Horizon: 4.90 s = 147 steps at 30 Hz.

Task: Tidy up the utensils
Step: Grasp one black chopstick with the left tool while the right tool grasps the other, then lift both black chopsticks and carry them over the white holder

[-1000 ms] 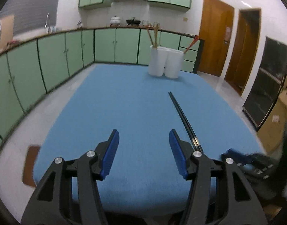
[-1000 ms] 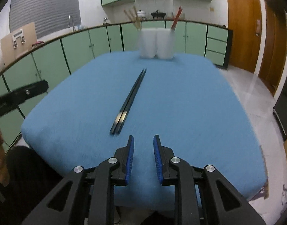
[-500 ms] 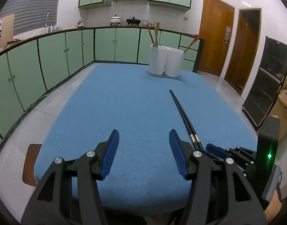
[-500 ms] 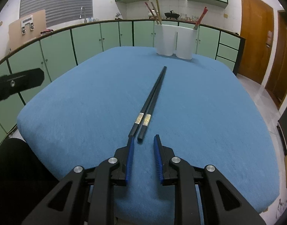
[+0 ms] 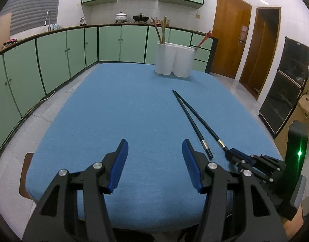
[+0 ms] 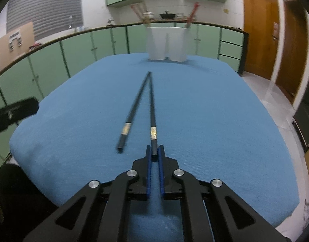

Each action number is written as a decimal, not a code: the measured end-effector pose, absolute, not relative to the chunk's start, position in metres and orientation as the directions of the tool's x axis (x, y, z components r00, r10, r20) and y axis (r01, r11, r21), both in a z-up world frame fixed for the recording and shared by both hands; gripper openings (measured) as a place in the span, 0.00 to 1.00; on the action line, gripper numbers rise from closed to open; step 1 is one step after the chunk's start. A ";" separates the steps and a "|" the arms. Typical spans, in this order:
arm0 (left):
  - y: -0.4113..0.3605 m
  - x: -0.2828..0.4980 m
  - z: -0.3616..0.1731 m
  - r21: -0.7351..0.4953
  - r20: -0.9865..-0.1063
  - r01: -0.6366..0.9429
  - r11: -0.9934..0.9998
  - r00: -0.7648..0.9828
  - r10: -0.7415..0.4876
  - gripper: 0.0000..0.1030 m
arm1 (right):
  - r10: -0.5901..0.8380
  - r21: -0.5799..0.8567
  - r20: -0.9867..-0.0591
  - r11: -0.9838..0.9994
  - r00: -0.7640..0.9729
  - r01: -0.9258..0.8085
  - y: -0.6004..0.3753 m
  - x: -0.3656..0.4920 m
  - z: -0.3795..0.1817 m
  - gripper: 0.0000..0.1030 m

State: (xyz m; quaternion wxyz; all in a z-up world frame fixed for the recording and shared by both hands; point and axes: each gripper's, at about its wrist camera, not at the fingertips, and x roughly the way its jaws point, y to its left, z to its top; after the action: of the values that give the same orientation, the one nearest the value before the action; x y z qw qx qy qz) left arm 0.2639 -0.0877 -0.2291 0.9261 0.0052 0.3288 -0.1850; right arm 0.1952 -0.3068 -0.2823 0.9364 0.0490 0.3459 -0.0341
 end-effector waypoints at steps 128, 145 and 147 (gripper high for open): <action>-0.182 0.424 0.009 -0.096 -0.539 0.568 0.817 0.661 -0.523 0.06 | 0.067 0.003 -0.653 0.996 0.755 -0.086 -0.373 0.364 0.033 0.06; -0.226 0.512 0.053 -0.067 -0.489 0.524 0.849 0.725 -0.486 0.06 | 0.041 0.030 -0.612 0.999 0.790 -0.028 -0.386 0.464 0.080 0.06; -0.230 0.523 0.053 -0.075 -0.480 0.522 0.850 0.728 -0.489 0.06 | 0.037 0.033 -0.606 0.999 0.795 -0.022 -0.388 0.475 0.082 0.06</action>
State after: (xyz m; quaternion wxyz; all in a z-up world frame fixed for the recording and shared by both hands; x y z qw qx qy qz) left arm 0.5233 -0.2296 0.0528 0.9289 0.0324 0.2491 -0.2721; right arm 0.4752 -0.3877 0.0823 0.9473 0.0120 0.3198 0.0154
